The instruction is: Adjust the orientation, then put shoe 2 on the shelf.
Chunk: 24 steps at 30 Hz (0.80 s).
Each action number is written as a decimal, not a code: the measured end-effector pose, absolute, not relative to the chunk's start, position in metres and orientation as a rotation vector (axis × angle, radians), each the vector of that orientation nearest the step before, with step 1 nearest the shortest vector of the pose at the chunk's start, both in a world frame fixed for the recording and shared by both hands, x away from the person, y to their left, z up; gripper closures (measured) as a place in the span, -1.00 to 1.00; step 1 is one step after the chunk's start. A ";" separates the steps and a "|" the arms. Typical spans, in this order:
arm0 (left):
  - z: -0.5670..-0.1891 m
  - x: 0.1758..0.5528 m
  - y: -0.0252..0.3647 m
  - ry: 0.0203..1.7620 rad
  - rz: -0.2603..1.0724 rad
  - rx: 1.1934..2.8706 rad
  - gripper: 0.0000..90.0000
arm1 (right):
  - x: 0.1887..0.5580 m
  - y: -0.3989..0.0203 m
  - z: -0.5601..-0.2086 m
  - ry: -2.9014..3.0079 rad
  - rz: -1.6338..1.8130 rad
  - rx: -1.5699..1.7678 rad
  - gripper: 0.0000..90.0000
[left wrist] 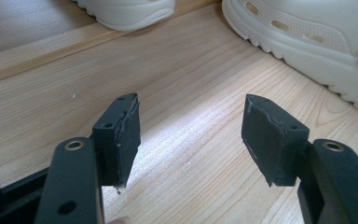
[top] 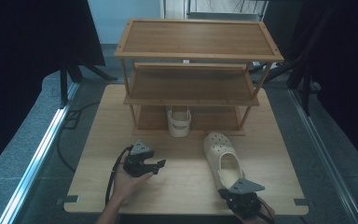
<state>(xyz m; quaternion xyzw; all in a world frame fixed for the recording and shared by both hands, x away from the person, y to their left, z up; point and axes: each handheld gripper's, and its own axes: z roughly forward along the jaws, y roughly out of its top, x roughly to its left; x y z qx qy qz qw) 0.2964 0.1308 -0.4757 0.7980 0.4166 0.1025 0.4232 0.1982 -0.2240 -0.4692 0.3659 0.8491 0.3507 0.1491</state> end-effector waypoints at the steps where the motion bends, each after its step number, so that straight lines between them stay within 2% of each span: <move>1: -0.476 0.296 0.130 1.042 0.253 1.996 -0.16 | 0.198 -0.228 -0.469 2.435 1.007 1.062 0.98; 7: -0.475 0.296 0.130 1.038 0.256 1.997 -0.16 | 0.197 -0.229 -0.466 2.426 1.022 1.051 0.96; 14: -0.474 0.296 0.133 1.042 0.255 1.987 -0.16 | 0.193 -0.218 -0.443 2.415 1.122 0.936 0.84; 19: -0.473 0.295 0.134 1.045 0.257 1.981 -0.16 | 0.203 -0.224 -0.422 2.349 1.169 0.914 0.67; 22: -0.471 0.295 0.134 1.041 0.256 1.978 -0.16 | 0.214 -0.233 -0.416 2.319 1.192 0.924 0.50; 24: -0.469 0.294 0.136 1.030 0.213 1.955 -0.16 | 0.223 -0.242 -0.413 2.294 1.184 0.946 0.48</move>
